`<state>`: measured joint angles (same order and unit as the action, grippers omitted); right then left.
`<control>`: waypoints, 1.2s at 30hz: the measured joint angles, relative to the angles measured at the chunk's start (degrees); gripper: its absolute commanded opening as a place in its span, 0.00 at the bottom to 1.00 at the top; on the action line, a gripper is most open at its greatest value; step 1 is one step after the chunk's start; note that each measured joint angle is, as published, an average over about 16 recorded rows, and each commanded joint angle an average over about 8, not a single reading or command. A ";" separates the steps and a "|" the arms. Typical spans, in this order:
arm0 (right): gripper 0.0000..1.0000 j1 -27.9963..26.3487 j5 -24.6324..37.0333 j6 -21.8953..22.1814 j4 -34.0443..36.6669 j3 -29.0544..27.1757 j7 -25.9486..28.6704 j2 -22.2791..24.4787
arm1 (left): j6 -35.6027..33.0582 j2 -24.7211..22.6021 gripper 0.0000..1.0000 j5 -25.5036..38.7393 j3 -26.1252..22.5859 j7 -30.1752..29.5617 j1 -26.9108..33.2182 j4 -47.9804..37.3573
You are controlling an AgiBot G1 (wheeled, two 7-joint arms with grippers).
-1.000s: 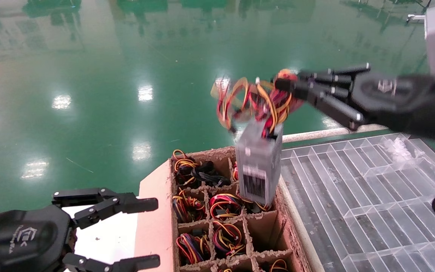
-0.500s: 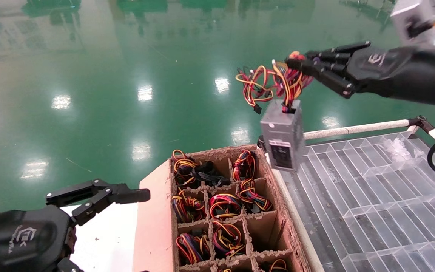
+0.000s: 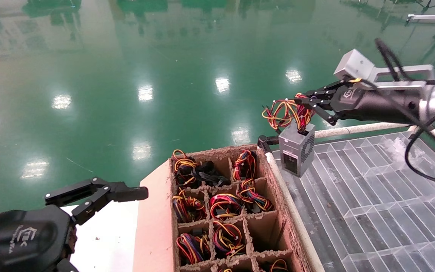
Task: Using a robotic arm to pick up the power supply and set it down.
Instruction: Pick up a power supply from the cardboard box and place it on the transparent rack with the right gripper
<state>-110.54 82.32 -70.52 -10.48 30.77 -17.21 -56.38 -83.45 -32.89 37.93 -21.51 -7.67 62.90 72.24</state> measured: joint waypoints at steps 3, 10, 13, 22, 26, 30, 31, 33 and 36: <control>0.00 -0.07 0.72 1.87 1.73 0.39 -1.72 -1.21 | 0.00 0.00 1.00 0.00 0.00 0.00 0.00 0.00; 0.00 -0.03 1.67 4.70 4.78 0.95 -4.97 -3.67 | 0.00 0.00 1.00 0.00 0.00 0.00 0.00 0.00; 0.00 0.03 1.97 5.49 5.73 1.15 -6.09 -4.61 | 0.00 0.00 1.00 0.00 0.00 0.00 0.00 0.00; 0.00 0.49 2.07 7.04 7.69 1.22 -8.86 -7.10 | 0.00 0.00 1.00 -0.01 -0.01 0.00 0.00 0.00; 0.00 0.92 1.76 7.26 8.21 1.01 -10.10 -7.98 | 0.00 0.00 1.00 -0.01 -0.01 0.00 0.00 0.00; 0.00 1.50 1.23 7.65 8.76 0.65 -11.13 -8.59 | 0.00 0.00 1.00 -0.01 -0.01 0.01 0.00 0.00; 0.00 1.67 1.08 7.79 8.90 0.54 -11.35 -8.70 | 0.00 0.00 1.00 -0.01 -0.01 0.01 0.00 0.00; 0.00 2.03 0.73 8.12 9.18 0.30 -11.75 -8.87 | 0.00 0.00 1.00 -0.01 -0.01 0.01 0.00 0.00; 0.00 2.62 0.13 8.75 9.62 -0.11 -12.19 -8.97 | 0.01 0.01 1.00 -0.01 -0.01 0.01 0.00 0.00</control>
<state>-107.92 82.45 -61.77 -0.86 30.65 -29.40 -65.36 -83.45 -32.89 37.92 -21.53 -7.67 62.90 72.24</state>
